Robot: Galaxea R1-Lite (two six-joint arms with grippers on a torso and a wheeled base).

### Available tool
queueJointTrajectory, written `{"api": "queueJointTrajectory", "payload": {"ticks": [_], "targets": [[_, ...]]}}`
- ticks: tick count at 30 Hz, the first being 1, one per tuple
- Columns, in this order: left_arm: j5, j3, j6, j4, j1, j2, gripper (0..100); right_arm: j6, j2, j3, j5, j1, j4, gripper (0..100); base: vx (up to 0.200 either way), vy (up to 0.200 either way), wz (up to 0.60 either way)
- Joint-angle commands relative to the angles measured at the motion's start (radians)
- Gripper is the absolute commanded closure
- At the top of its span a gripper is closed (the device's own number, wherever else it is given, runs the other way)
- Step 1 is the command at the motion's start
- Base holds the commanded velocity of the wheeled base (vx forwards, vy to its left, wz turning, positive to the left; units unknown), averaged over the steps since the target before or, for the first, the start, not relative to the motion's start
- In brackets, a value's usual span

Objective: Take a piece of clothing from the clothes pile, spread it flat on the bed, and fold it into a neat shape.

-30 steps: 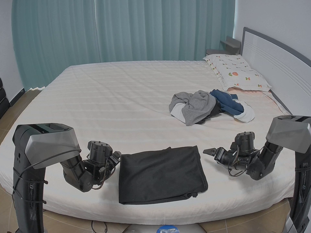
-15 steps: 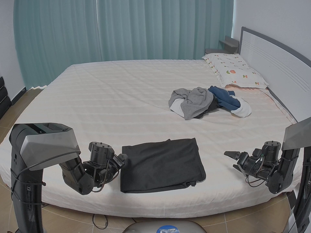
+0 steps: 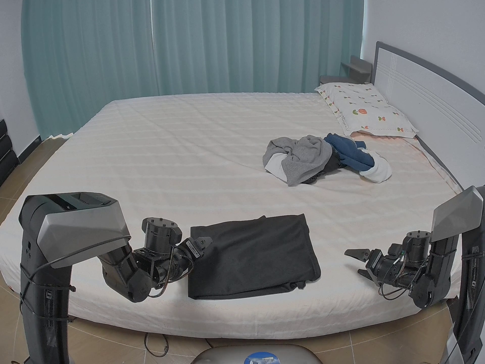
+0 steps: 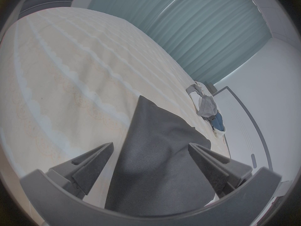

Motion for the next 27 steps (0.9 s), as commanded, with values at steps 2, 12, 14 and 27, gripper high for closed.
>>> {"api": "queueJointTrajectory", "payload": {"ticks": [2, 12, 14, 27], "targets": [[0.000, 0.007, 0.011, -0.018, -0.003, 0.022, 0, 0.003, 0.012, -0.001, 0.001, 0.001, -0.016, 0, 0.000, 0.000, 0.00], [0.006, 0.018, 0.051, -0.078, -0.018, 0.057, 0, 0.003, 0.015, -0.001, -0.001, 0.001, -0.016, 0, 0.000, 0.000, 0.00], [0.008, 0.016, 0.053, -0.080, -0.020, 0.062, 0, 0.001, 0.015, -0.001, -0.001, 0.001, -0.016, 0, 0.000, 0.000, 0.00], [0.017, 0.005, 0.053, -0.080, -0.022, 0.069, 100, 0.001, 0.015, -0.001, -0.001, 0.001, -0.016, 0, 0.000, 0.000, 0.00]]}}
